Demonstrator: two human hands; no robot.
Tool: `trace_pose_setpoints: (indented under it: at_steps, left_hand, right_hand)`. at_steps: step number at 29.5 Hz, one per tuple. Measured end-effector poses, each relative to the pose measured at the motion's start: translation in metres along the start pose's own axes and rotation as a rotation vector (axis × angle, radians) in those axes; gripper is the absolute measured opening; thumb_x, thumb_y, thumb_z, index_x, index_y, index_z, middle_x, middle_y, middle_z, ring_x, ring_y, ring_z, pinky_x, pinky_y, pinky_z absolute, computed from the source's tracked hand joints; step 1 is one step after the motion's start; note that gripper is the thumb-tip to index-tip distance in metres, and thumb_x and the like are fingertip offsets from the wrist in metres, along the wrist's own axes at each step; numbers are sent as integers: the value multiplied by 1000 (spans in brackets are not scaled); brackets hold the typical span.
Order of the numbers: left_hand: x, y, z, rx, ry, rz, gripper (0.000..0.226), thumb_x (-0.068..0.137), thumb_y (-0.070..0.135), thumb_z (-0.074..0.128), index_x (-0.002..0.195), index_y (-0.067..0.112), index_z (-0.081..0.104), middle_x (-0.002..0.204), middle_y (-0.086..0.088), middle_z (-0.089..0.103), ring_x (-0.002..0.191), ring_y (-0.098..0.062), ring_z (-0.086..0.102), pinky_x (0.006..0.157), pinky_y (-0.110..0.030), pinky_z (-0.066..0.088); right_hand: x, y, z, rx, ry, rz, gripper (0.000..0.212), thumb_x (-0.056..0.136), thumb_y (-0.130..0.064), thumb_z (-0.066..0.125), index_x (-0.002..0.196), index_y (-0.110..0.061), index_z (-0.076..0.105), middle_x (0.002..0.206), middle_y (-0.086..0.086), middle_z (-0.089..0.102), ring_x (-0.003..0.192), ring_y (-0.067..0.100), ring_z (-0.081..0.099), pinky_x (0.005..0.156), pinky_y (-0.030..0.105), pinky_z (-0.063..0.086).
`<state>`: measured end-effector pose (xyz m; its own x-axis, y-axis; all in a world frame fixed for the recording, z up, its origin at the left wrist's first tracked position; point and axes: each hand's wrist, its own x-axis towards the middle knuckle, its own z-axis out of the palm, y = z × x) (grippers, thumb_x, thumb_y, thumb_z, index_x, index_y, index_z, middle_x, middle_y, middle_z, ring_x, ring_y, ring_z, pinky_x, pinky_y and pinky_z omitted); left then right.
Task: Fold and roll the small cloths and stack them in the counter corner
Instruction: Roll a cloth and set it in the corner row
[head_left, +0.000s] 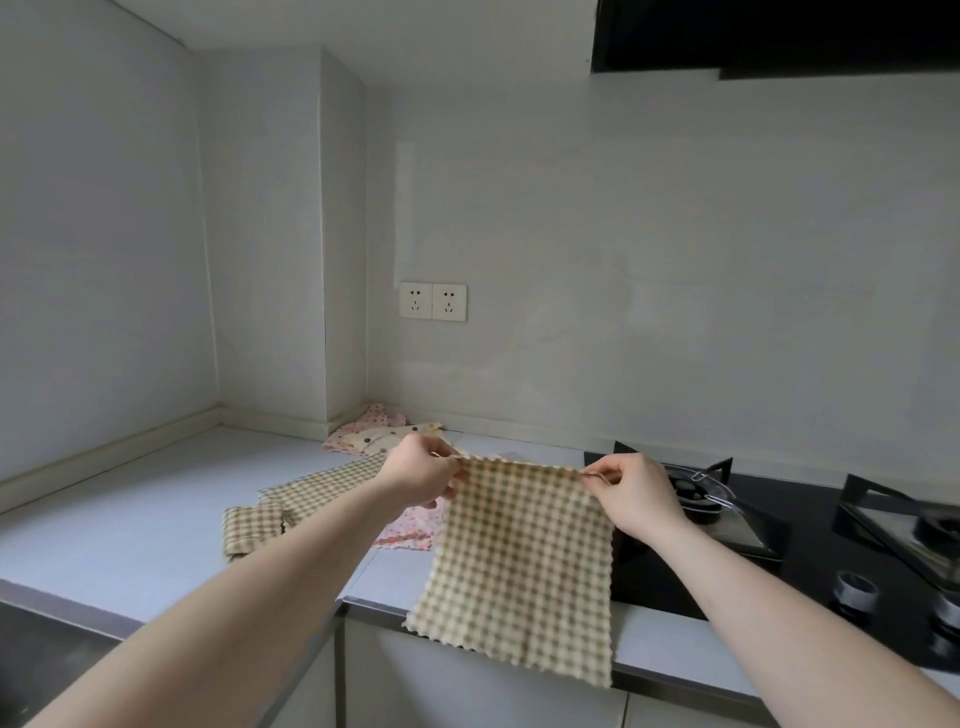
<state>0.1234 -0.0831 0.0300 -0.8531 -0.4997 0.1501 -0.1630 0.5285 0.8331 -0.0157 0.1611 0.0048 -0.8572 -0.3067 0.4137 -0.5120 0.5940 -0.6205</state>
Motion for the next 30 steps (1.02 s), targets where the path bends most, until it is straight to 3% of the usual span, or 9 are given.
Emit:
trace_pose_setpoints:
  at_steps: [4,8,14,19,21,23,25,26,30]
  left_hand:
    - [11,-7,9,-28,-55,-45,14,98,21,61,108,14,67,100,-2,76,84,-15,75,68,-33,62]
    - [17,-15,9,22,-158,-43,24,97,18,65,120,15,61,107,-7,72,93,-18,74,66,-29,61]
    - [10,-36,2,83,-212,-35,30,95,8,58,123,12,67,107,-11,72,94,-26,71,79,-43,62]
    - [-10,-53,-1,105,-220,-9,39,86,6,51,112,24,73,106,-4,75,97,-28,72,74,-40,62]
    - [-19,-60,2,165,-264,1,43,86,6,51,118,21,74,110,-3,75,90,-22,70,70,-31,59]
    - [-28,-66,5,257,-313,4,43,89,6,53,125,19,72,119,4,71,95,-17,62,88,-28,54]
    - [-37,-70,6,363,-337,-1,46,87,13,52,127,24,70,114,15,62,112,-21,57,114,-41,42]
    - [-40,-72,6,408,-340,-6,50,83,15,49,127,28,70,112,18,59,122,-24,55,118,-45,37]
    - [-49,-78,8,477,-366,-14,56,83,12,49,133,31,65,137,7,62,123,-14,59,101,-24,48]
  right_hand:
    - [11,4,7,-48,46,23,9,87,-36,76,79,-32,78,77,-13,73,84,13,67,75,29,53]
    - [17,6,13,-65,46,22,18,89,-27,72,75,-38,73,80,-10,73,89,15,67,82,32,56]
    - [3,14,13,-139,-78,-105,24,87,-14,71,83,-37,77,83,-20,72,91,7,66,80,26,50]
    - [-30,23,11,-193,-190,-152,30,89,-10,65,92,-36,79,91,-20,69,93,4,59,80,23,42]
    - [-44,27,14,-217,-229,-179,26,92,-14,65,99,-35,80,98,-18,70,97,5,57,84,23,41]
    - [-55,35,17,-234,-268,-188,23,94,-19,65,101,-36,79,101,-20,68,101,6,55,83,21,43]
    - [-66,40,19,-228,-289,-180,22,94,-21,66,101,-36,79,98,-22,65,97,3,51,75,13,38]
    - [-70,42,21,-213,-293,-175,21,94,-22,66,100,-36,80,96,-23,64,94,2,51,73,13,36]
    - [-85,44,26,-202,-305,-156,17,89,-27,69,96,-37,81,91,-21,67,87,-1,56,77,18,41]
